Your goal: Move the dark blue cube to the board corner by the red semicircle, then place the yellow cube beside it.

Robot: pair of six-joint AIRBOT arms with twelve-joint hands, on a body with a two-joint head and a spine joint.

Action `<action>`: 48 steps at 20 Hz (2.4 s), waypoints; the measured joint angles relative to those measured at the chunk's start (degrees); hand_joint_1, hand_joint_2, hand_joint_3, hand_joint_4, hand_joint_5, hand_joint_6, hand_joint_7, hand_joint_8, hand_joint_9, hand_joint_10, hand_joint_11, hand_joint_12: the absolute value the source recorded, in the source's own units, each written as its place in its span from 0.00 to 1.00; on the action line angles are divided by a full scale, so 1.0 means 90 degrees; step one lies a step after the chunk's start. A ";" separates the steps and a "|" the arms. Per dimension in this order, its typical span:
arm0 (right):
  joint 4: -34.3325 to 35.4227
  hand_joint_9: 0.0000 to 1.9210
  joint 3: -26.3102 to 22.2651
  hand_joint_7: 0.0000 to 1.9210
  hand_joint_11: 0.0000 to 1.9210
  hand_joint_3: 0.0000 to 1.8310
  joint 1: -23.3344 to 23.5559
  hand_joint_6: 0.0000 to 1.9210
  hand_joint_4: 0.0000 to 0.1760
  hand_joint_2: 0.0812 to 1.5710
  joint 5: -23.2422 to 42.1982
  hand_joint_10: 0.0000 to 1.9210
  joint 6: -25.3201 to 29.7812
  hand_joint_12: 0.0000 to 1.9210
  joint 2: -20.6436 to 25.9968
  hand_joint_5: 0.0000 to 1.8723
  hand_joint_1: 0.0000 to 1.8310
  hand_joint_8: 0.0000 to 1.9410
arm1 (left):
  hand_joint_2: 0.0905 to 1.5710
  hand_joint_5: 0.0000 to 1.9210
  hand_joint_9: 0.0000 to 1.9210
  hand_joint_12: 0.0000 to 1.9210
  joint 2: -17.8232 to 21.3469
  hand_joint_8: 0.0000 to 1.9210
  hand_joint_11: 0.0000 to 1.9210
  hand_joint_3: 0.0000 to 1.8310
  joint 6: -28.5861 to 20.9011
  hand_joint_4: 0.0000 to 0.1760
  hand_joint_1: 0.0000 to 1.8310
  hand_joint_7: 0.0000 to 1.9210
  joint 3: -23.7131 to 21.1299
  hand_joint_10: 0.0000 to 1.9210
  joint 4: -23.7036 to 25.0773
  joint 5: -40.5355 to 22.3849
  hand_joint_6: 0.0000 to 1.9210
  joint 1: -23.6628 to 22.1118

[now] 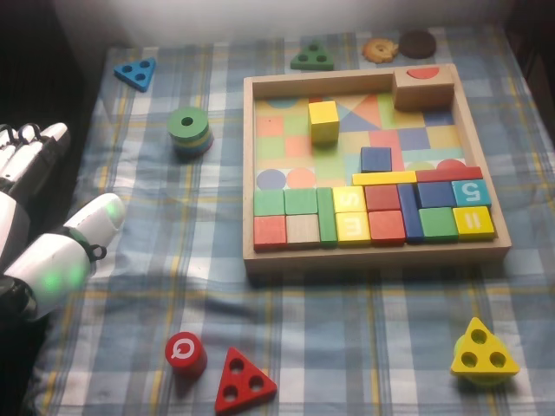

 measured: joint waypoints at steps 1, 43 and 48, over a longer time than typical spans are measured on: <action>-0.0005 0.03 -0.0010 0.09 0.00 0.01 -0.0002 0.00 0.11 0.76 -0.0002 0.00 0.0000 0.00 0.0000 0.14 0.00 0.00 | 0.79 0.12 0.05 0.00 0.0000 0.00 0.00 0.01 0.0002 0.23 0.00 0.09 0.0000 0.00 0.0012 0.0010 0.00 0.0000; -0.9819 0.00 0.3337 0.00 0.00 0.02 0.4760 0.00 0.00 0.51 -0.6246 0.00 0.4750 0.00 -0.0588 0.35 0.00 0.00 | 0.83 0.15 0.10 0.19 -0.0182 0.00 0.00 0.00 0.0000 0.00 0.00 0.12 0.0248 0.00 0.0287 0.0644 0.00 -0.0219; -0.9925 0.00 0.3339 0.00 0.00 0.01 0.4760 0.00 0.01 0.50 -0.6268 0.00 0.4877 0.00 -0.0588 0.32 0.00 0.00 | 0.82 0.13 0.09 0.12 -0.0182 0.00 0.00 0.00 0.0000 0.00 0.00 0.12 0.0248 0.00 0.0255 0.0639 0.00 -0.0219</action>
